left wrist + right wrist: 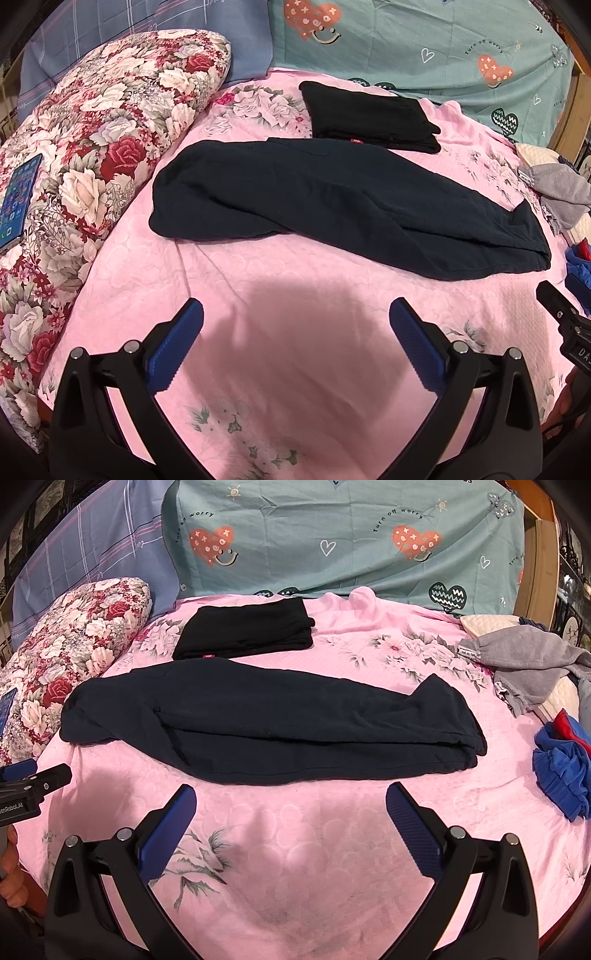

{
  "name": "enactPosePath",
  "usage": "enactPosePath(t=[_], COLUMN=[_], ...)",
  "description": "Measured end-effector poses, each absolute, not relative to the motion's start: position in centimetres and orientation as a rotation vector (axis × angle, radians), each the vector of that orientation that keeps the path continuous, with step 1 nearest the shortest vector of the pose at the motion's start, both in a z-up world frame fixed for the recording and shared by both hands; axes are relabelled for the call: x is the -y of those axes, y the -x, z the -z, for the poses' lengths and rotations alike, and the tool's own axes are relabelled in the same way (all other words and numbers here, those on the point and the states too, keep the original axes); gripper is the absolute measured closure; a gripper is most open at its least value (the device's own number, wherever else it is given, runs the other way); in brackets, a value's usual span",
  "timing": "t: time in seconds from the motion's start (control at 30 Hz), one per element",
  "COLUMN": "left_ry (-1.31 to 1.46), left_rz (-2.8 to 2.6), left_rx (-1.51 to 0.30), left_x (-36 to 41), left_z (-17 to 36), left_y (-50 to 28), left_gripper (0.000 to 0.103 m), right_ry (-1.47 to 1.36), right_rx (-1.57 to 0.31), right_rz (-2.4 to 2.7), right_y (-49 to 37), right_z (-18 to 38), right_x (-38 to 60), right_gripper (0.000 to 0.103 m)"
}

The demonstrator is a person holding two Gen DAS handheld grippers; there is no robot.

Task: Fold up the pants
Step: 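Grasp the navy pants waistband with the left gripper while the right gripper grasps the leg hem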

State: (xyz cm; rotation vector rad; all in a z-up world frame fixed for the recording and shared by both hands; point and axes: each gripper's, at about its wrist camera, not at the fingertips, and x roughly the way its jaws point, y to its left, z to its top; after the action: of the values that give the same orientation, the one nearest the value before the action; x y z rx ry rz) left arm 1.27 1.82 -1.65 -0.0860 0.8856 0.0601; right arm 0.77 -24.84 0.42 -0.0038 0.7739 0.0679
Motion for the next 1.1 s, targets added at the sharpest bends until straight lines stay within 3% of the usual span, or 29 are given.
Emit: enactPosePath(t=[0.17, 0.5, 0.73, 0.8, 0.87, 0.97, 1.1], left_ry=[0.123, 0.323, 0.259, 0.226, 0.219, 0.226, 0.195], left_rz=[-0.029, -0.184, -0.137, -0.11, -0.072, -0.021, -0.018], left_rx=[-0.898, -0.959, -0.987, -1.002, -1.069, -1.064, -1.033], left_x=[-3.8, -15.4, -15.3, -14.7, -14.0, -13.4, -12.7], left_z=[1.7, 4.1, 5.9, 6.4, 7.5, 7.1, 6.2], left_y=[-1.9, -3.9, -10.1, -11.6, -13.2, -14.0, -14.3], left_gripper=[0.002, 0.003, 0.004, 0.02, 0.06, 0.082, 0.085], right_ry=[-0.007, -0.094, -0.183, -0.195, -0.214, -0.23, -0.219], right_rx=[-0.779, -0.757, -0.838, -0.853, -0.868, -0.885, -0.912], right_rz=[-0.055, 0.103, 0.115, 0.138, 0.161, 0.178, 0.214], right_y=[-1.1, -2.5, -4.4, -4.8, -5.1, -5.5, -6.5], right_z=[-0.8, -1.4, 0.4, 0.6, 0.8, 1.0, 1.3], right_x=[25.7, 31.7, 35.1, 35.7, 36.5, 37.2, 38.3], right_gripper=[0.001, 0.001, 0.001, 0.001, 0.001, 0.001, 0.001])
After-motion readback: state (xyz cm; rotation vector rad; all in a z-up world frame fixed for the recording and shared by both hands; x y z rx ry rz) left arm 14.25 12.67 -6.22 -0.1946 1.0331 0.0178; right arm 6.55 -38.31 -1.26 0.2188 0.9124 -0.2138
